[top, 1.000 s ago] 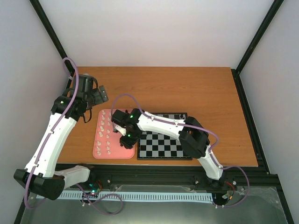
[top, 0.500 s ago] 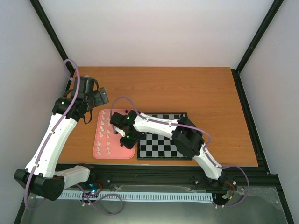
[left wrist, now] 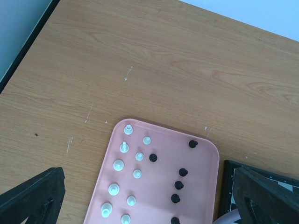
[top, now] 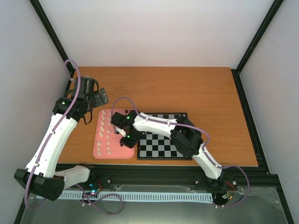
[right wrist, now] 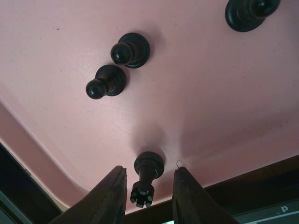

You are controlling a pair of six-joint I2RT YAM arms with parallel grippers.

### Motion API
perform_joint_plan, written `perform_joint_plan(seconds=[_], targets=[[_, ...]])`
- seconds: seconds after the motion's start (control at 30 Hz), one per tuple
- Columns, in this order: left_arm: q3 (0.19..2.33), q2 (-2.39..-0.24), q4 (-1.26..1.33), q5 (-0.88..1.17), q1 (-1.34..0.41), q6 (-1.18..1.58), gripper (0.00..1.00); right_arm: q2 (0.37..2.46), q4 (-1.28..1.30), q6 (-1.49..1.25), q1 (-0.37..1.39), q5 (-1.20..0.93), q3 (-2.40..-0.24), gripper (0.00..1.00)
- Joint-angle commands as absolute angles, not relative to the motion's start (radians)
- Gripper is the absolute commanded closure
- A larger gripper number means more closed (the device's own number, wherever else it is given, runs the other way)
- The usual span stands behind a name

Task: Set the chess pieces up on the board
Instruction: Pick up the chess piece from the storage box.

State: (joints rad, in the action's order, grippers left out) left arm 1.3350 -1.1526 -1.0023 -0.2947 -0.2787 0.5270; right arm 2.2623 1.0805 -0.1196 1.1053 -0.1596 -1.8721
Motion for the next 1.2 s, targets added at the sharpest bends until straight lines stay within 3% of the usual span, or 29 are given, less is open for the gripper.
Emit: perform_joint_plan(seconds=[0.0,0.4,0.83,0.97,1.17], targets=[[1.341,-1.147,-0.995,-0.289,-0.275,0.519,0.0,2.277,1.081,-0.12,1.094,-0.176,-1.895,0.7],[1.327,-1.142,-0.993,-0.294,-0.276,0.525,0.0,2.268,1.087,-0.105,1.091,-0.184,-1.892,0.97],[1.326,-1.145,-0.976,-0.302,-0.275,0.522,0.0,2.024,1.103,-0.148,1.068,-0.091,-1.875,0.97],[1.322,-1.155,-0.966,-0.303,-0.275,0.519,0.0,1.911,1.129,-0.215,1.034,-0.053,-1.731,0.97],[1.313,-1.172,-0.945,-0.27,-0.275,0.527,0.0,1.648,1.08,-0.39,0.957,-0.039,-1.333,0.97]])
